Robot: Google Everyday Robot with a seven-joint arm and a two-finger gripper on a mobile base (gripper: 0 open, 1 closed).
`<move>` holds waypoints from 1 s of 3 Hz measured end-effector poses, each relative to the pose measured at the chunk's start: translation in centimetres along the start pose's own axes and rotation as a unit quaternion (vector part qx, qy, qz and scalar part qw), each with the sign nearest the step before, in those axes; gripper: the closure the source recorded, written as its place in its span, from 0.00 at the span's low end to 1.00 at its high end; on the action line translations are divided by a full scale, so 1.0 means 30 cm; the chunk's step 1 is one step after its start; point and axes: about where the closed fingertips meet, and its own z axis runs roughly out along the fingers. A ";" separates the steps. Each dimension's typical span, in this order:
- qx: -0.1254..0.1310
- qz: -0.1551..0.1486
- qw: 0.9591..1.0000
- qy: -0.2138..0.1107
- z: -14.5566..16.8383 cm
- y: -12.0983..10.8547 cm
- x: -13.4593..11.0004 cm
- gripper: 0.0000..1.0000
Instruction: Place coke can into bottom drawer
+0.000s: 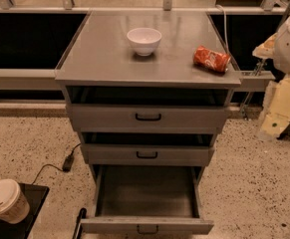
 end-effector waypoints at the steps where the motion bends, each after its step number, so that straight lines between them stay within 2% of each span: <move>1: 0.004 0.000 1.000 -0.003 -0.001 -0.013 -0.005 0.00; 2: 0.009 0.008 1.000 -0.021 0.042 -0.122 -0.015 0.00; 3: 0.010 0.030 0.997 -0.071 0.101 -0.276 0.000 0.00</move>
Offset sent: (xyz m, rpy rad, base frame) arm 0.0946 -0.0129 -0.0099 0.1000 -0.0397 -0.0242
